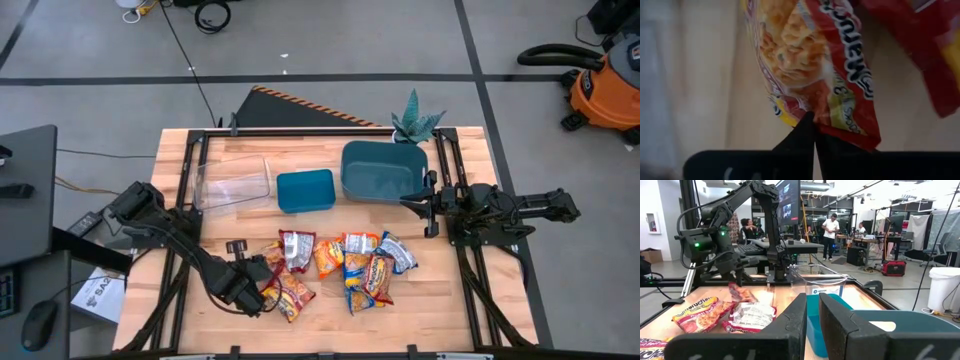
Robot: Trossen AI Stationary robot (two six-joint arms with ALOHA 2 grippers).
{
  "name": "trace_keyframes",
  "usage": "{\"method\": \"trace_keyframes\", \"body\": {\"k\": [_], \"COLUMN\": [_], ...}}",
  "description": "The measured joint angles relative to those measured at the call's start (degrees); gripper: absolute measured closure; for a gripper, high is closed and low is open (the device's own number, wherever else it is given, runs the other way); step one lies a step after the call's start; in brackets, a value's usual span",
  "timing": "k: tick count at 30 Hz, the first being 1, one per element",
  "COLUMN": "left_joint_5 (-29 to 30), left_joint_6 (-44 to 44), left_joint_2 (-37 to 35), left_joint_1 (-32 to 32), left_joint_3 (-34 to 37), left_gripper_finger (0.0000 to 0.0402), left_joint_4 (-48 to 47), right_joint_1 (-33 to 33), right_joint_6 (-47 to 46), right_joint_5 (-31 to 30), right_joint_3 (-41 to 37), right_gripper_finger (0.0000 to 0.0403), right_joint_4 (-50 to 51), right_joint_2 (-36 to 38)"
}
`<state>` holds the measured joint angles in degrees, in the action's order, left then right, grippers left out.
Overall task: Sort Maruchan noodles
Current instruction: Put the red noodle pack into the transparent bin
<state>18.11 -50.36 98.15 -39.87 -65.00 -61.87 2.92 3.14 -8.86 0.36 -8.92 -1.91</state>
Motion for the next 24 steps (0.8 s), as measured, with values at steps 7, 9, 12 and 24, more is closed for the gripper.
{"method": "trace_keyframes", "body": {"k": [7, 9, 12, 24], "left_joint_5": [7.64, 11.24, 15.58, 25.68], "left_joint_6": [0.06, 0.12, 1.66, 18.61], "left_joint_2": [-0.02, -0.04, -0.12, -8.06], "left_joint_1": [2.61, 3.55, 5.31, 16.45], "left_joint_3": [-8.37, -10.63, -13.69, -16.48], "left_gripper_finger": [0.0391, 0.0392, 0.0392, 0.0392], "left_joint_4": [-18.97, -23.68, -28.47, -28.07], "right_joint_1": [0.0, 0.0, 0.0, 0.0], "right_joint_6": [0.0, 0.0, 0.0, 0.0], "right_joint_5": [0.0, 0.0, 0.0, -0.13], "right_joint_3": [0.0, 0.02, 0.0, 0.0], "right_gripper_finger": [0.0348, 0.0348, 0.0348, 0.0348], "right_joint_4": [0.02, 0.01, 0.01, -0.31], "right_joint_2": [0.0, 0.0, 0.0, 0.0]}}
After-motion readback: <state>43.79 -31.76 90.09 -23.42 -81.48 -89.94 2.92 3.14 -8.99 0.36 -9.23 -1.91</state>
